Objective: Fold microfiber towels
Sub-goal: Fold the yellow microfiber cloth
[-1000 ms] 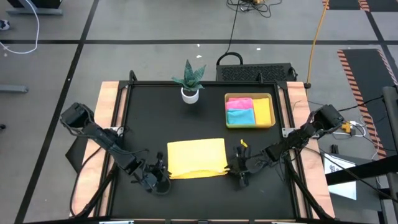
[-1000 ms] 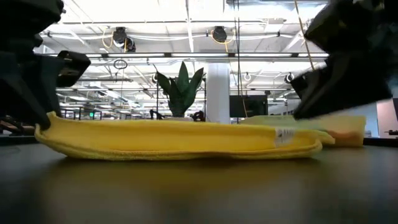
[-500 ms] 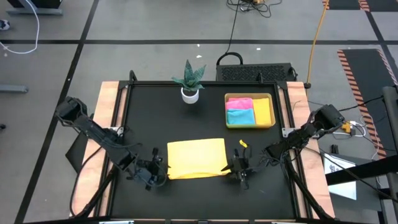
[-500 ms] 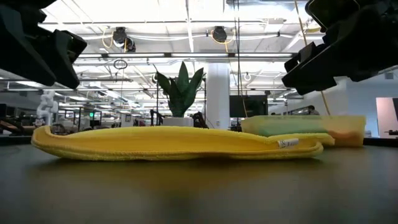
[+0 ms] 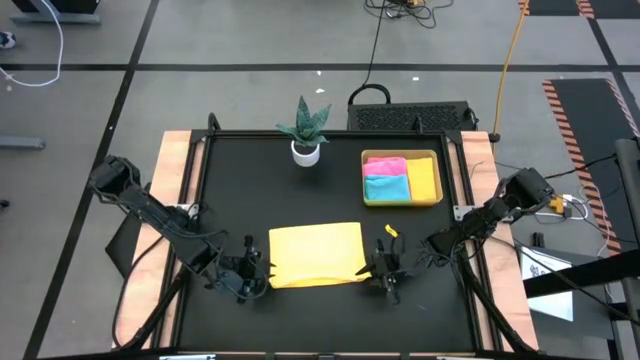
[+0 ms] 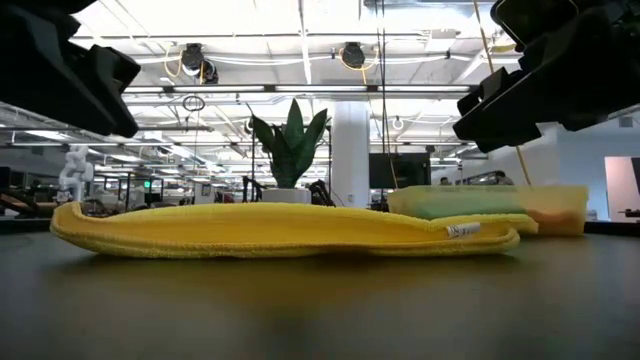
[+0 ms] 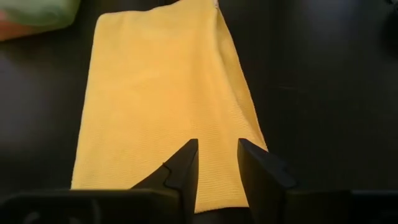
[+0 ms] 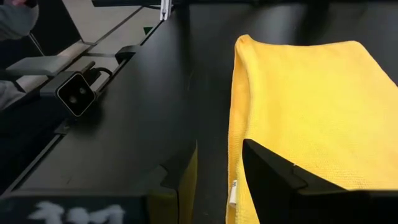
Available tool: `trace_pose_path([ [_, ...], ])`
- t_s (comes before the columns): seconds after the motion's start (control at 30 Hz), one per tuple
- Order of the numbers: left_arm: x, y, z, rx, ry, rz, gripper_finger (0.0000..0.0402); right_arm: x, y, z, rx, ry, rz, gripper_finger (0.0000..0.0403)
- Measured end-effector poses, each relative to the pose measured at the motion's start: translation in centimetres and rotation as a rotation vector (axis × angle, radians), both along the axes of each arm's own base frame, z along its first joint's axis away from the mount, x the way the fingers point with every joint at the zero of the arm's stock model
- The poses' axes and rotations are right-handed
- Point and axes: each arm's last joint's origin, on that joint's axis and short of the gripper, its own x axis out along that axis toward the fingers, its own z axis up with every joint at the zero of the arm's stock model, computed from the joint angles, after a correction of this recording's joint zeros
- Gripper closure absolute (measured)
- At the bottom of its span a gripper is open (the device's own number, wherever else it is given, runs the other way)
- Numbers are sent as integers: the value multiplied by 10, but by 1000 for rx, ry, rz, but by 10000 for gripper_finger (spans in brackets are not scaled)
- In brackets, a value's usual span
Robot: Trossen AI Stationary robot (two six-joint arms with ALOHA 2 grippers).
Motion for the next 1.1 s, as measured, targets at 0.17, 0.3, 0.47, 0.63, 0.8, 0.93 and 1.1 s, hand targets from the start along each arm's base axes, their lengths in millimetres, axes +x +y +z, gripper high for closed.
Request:
trace_pose_path([
  [0.17, -2, -3, 0, -3, 1, -13, 295, 0, 0, 0, 0, 0, 0, 284],
  [0.3, -3, -4, 0, -3, 1, -22, 295, 0, 0, 0, 0, 0, 0, 284],
  [0.47, -4, -5, 0, -6, 1, -21, 295, 0, 0, 0, 0, 0, 0, 284],
  [0.63, -3, -5, 0, -6, 1, -20, 295, 0, 0, 0, 0, 0, 0, 284],
  [0.8, -3, -5, 0, -6, 1, -20, 295, 0, 0, 0, 0, 0, 0, 284],
  [0.93, -3, -5, 0, -5, 0, -19, 295, 0, 0, 0, 0, 0, 0, 284],
  [1.1, -3, -4, 0, -3, -3, -16, 295, 0, 0, 0, 0, 0, -1, 284],
])
